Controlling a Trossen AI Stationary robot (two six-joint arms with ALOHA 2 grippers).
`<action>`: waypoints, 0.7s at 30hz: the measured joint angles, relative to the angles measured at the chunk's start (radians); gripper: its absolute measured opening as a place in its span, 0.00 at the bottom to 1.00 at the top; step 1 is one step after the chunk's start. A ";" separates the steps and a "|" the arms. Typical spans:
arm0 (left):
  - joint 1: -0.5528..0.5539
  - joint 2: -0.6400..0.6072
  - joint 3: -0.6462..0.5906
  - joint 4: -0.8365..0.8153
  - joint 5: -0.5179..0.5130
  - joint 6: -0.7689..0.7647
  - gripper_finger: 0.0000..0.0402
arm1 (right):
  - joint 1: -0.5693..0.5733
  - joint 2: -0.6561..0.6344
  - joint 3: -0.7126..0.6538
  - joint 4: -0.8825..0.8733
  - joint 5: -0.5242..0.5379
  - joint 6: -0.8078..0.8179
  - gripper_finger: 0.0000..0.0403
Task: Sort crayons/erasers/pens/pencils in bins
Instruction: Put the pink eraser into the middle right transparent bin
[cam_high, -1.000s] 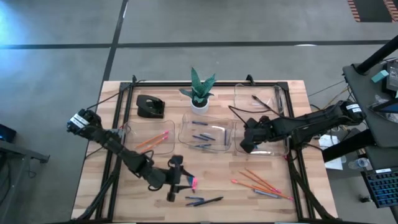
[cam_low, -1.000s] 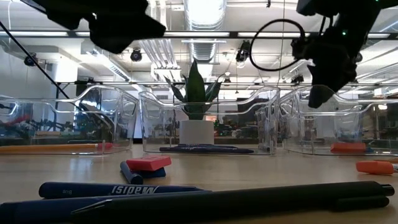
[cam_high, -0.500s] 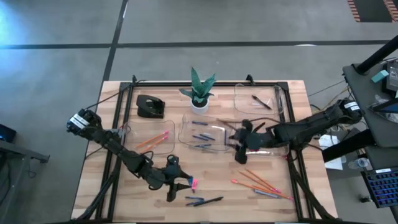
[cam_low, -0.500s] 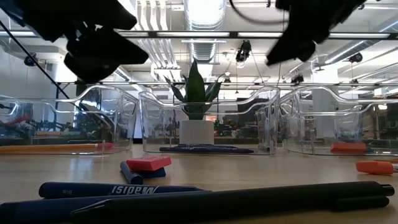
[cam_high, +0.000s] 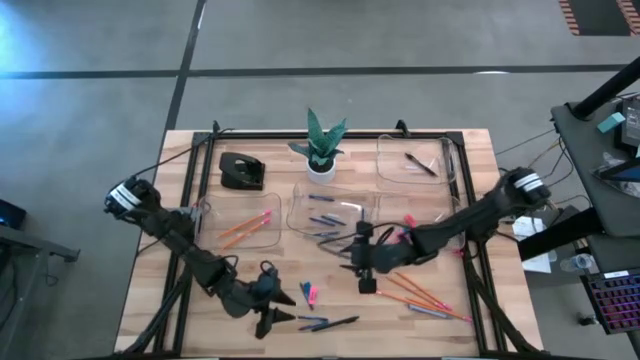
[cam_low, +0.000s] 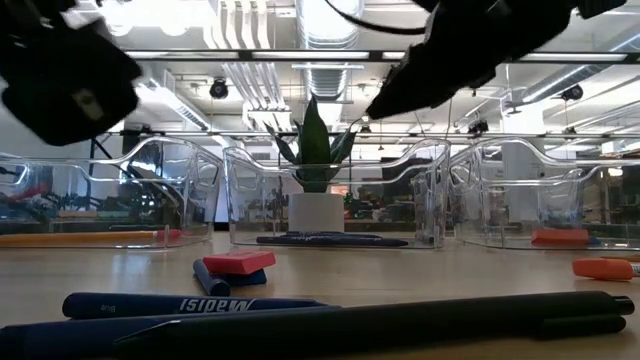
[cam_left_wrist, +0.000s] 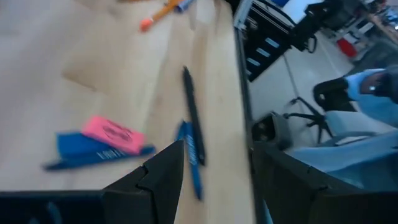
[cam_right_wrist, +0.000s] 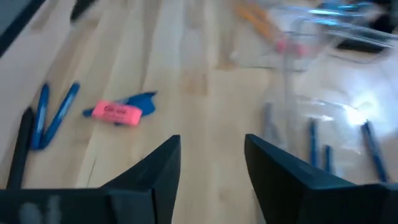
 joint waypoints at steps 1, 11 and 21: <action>-0.014 0.000 0.000 0.000 0.000 -0.019 0.44 | 0.000 0.024 0.022 -0.013 -0.020 -0.024 0.43; -0.121 0.000 0.001 0.001 -0.034 -0.125 0.44 | 0.002 0.249 0.269 -0.197 -0.172 -0.361 0.45; -0.190 0.000 0.003 0.009 -0.042 -0.189 0.44 | 0.003 0.455 0.467 -0.195 -0.405 -0.625 0.41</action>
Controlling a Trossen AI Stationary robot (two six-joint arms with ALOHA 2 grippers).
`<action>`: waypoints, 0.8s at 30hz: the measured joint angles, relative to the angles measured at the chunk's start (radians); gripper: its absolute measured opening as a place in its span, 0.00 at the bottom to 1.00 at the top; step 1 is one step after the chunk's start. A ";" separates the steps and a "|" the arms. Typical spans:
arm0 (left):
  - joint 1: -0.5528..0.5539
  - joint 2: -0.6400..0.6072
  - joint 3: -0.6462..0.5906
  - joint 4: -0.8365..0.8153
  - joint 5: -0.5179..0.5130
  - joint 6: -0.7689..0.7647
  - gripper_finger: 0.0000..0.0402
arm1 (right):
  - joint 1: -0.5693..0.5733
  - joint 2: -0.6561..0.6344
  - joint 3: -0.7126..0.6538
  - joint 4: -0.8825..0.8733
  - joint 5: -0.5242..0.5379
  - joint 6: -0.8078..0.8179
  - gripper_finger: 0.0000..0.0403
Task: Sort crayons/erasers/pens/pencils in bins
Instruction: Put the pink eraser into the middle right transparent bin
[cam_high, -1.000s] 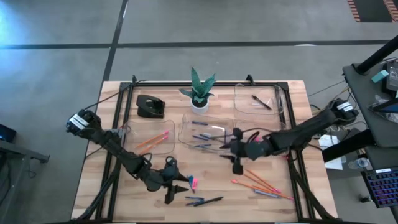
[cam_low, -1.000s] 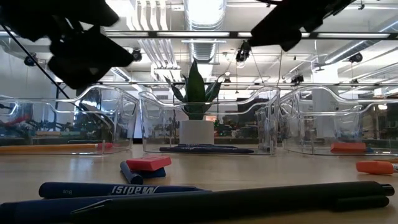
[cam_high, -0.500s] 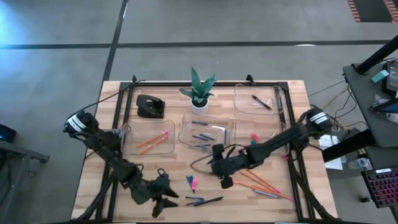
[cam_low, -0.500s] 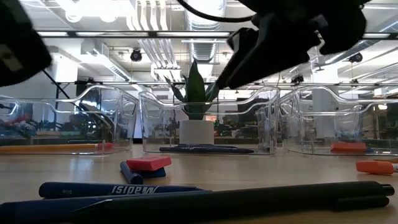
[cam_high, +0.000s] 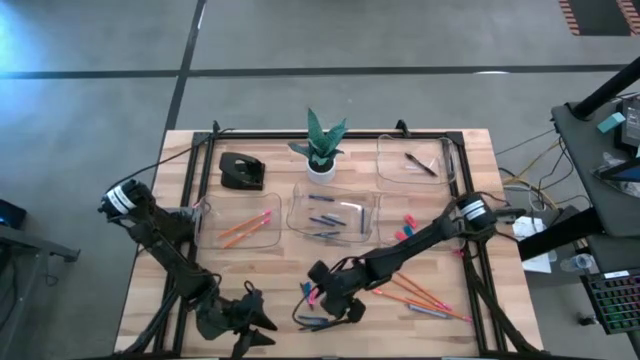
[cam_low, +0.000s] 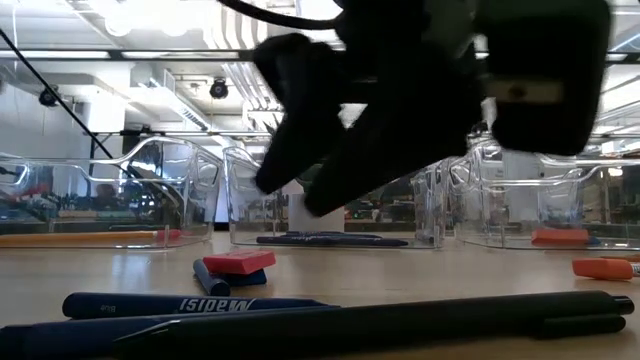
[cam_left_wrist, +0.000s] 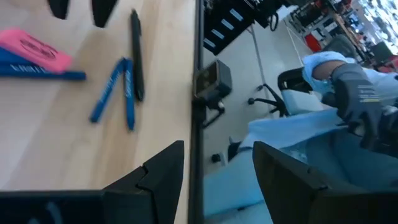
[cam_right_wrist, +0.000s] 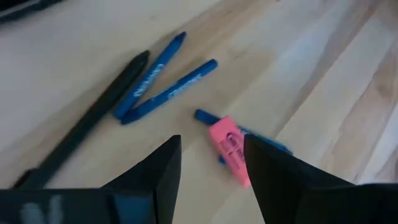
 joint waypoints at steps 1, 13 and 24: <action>-0.007 0.000 0.000 0.000 0.000 -0.013 0.44 | -0.001 0.014 0.012 0.000 0.001 -0.016 0.41; -0.049 0.000 0.006 0.000 -0.075 -0.024 0.44 | -0.039 0.078 0.076 -0.002 -0.052 -0.068 0.40; -0.049 0.000 0.009 0.000 -0.082 -0.015 0.44 | -0.061 0.110 0.076 0.007 -0.165 -0.028 0.40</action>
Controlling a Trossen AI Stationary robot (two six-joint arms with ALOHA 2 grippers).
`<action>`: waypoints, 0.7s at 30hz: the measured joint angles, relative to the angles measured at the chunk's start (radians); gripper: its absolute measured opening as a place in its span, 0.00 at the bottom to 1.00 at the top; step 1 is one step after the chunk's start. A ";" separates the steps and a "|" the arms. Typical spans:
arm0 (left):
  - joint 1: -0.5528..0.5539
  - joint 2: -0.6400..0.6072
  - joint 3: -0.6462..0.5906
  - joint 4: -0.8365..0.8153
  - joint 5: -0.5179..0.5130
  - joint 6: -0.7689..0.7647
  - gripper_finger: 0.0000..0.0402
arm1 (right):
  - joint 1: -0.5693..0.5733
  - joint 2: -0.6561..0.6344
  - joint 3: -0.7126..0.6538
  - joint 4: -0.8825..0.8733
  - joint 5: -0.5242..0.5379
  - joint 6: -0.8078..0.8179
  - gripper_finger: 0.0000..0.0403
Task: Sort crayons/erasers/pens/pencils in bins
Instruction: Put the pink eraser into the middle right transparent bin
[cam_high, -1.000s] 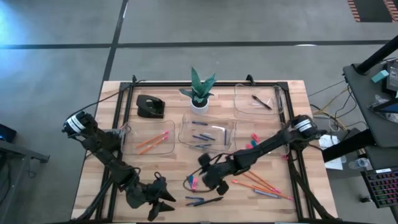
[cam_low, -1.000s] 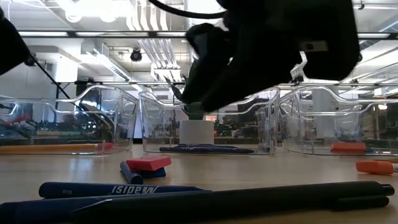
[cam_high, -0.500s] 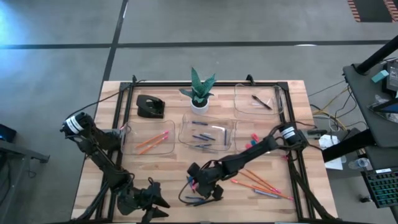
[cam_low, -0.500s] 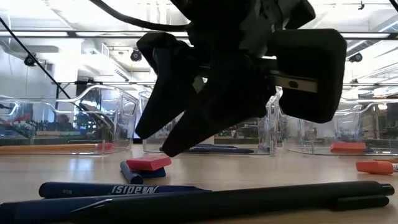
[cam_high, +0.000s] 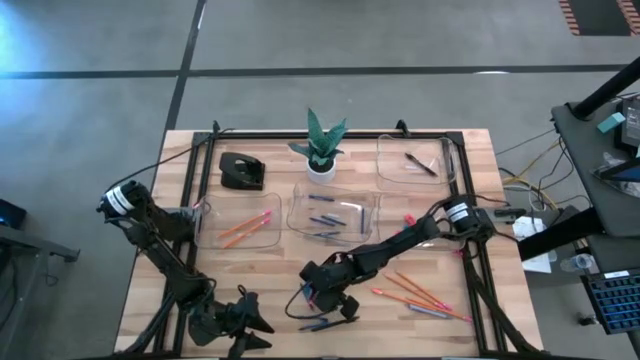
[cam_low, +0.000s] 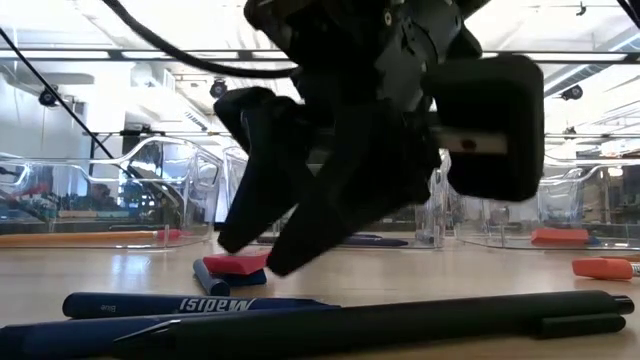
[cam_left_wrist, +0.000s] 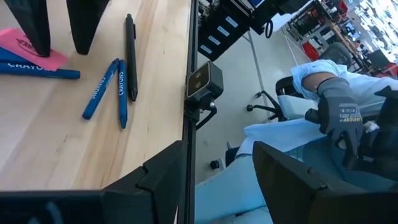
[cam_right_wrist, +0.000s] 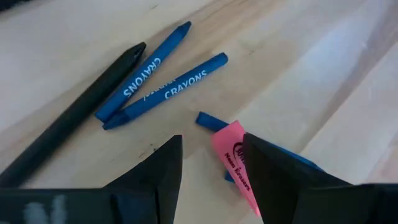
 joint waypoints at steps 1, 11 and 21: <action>0.000 0.000 0.000 0.000 -0.002 0.000 0.44 | -0.001 0.003 0.000 0.004 -0.001 -0.005 0.40; 0.000 0.000 -0.002 -0.001 -0.015 0.001 0.44 | -0.018 0.026 0.000 0.050 0.005 -0.015 0.39; 0.000 0.000 -0.002 -0.001 -0.016 0.001 0.44 | -0.048 0.028 0.000 0.041 0.018 0.026 0.34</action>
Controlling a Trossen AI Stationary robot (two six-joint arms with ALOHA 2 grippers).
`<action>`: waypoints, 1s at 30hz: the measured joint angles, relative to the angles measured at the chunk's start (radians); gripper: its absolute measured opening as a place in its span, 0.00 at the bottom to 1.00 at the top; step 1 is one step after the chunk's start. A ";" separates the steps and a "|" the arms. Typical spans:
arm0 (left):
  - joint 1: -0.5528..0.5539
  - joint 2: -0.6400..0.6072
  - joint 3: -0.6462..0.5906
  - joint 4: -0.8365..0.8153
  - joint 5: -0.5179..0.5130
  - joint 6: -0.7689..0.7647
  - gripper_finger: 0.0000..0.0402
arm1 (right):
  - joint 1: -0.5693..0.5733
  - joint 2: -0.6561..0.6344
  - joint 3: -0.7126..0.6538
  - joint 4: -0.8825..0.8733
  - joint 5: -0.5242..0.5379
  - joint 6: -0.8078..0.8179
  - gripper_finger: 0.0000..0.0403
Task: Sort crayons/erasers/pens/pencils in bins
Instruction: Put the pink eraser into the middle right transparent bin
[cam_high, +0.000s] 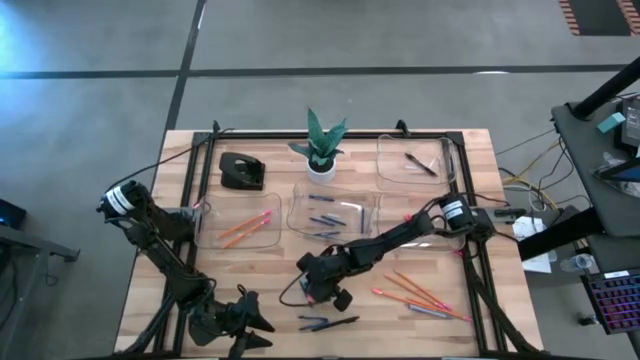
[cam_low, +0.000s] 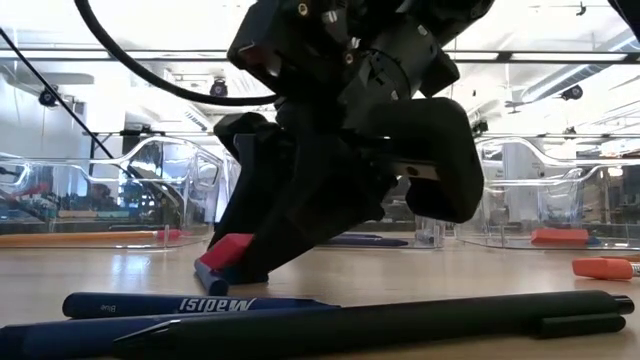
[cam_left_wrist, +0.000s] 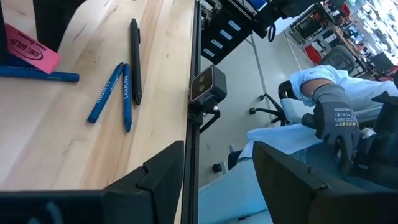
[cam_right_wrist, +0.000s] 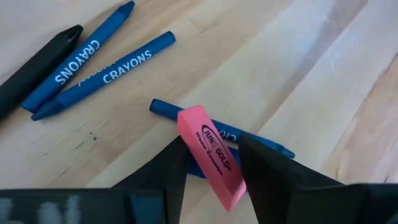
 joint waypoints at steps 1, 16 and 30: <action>0.000 0.000 0.000 0.000 0.000 0.000 0.44 | -0.003 0.000 0.000 -0.001 0.000 0.005 0.33; 0.000 0.000 -0.002 0.000 -0.020 0.000 0.44 | -0.012 -0.002 0.001 -0.031 -0.060 0.079 0.09; 0.000 0.000 -0.002 0.000 -0.057 0.010 0.44 | -0.008 -0.086 0.000 -0.139 -0.050 0.236 0.08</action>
